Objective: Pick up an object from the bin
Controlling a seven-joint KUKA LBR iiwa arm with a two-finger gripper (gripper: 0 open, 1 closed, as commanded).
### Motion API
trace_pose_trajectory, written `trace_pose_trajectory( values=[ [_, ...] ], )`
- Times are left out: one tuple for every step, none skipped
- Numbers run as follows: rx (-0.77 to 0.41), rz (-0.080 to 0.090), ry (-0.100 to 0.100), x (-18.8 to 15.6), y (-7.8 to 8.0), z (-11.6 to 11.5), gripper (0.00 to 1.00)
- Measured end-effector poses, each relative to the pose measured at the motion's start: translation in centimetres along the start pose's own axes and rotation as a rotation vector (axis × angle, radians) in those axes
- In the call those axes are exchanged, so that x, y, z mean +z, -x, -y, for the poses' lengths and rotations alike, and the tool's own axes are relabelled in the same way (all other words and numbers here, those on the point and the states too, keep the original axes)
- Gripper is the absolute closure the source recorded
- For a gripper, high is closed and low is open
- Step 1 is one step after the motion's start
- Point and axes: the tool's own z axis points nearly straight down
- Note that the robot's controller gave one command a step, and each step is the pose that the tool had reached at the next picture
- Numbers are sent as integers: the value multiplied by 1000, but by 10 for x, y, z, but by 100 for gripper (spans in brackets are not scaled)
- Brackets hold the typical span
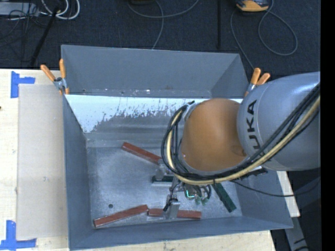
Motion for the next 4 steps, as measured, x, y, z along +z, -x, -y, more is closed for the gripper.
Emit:
trace_pose_trajectory(
  values=[
    [-34, 14, 2, 103, 4, -6, 0],
    [-32, 11, 2, 101, 4, -6, 100],
    [-434, 11, -1, 101, 34, -34, 100],
    [-415, 13, -1, 46, 18, -9, 100]
  ],
)
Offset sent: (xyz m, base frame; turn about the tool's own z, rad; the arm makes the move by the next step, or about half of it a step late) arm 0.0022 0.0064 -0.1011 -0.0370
